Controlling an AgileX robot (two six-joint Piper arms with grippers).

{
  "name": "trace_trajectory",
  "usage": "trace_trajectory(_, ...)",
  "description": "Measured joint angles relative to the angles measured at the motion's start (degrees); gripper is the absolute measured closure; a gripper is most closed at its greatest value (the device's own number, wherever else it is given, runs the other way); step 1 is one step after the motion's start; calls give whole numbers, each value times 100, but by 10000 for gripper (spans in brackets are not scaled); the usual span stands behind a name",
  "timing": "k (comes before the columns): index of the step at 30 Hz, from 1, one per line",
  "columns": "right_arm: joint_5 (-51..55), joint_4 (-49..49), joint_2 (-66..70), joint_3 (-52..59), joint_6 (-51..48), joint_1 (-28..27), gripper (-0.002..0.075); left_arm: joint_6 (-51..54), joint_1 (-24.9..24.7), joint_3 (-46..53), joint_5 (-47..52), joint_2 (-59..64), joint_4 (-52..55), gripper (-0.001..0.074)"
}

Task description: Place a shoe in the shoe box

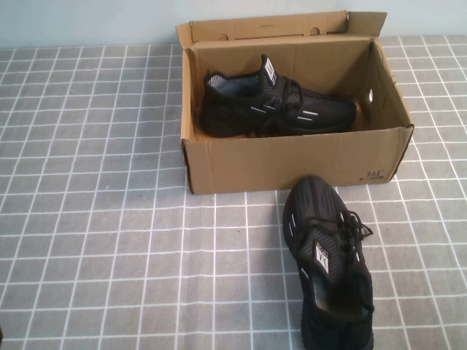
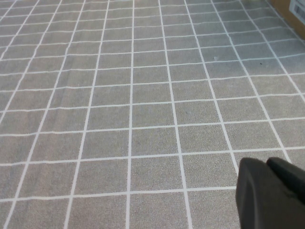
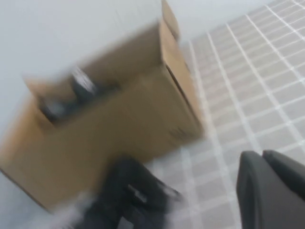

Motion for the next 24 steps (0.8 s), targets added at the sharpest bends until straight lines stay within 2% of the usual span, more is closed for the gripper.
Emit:
trace_trajectory(4, -614, 1764, 0, 0, -38, 0, 742, 0, 0, 0, 0, 0, 0, 736)
trace_trajectory(8, -756, 2626, 0, 0, -104, 0, 742, 0, 0, 0, 0, 0, 0, 736)
trace_trajectory(11, -98, 2797, 0, -102, -124, 0, 742, 0, 0, 0, 0, 0, 0, 736)
trace_trajectory(15, 1072, 2510, 545, -816, -137, 0, 742, 0, 0, 0, 0, 0, 0, 736)
trace_trajectory(20, 2619, 1207, 2065, -2174, -177, 0, 742, 0, 0, 0, 0, 0, 0, 736)
trace_trajectory(24, 3554, 376, 3509, -3230, -627, 0, 742, 0, 0, 0, 0, 0, 0, 736)
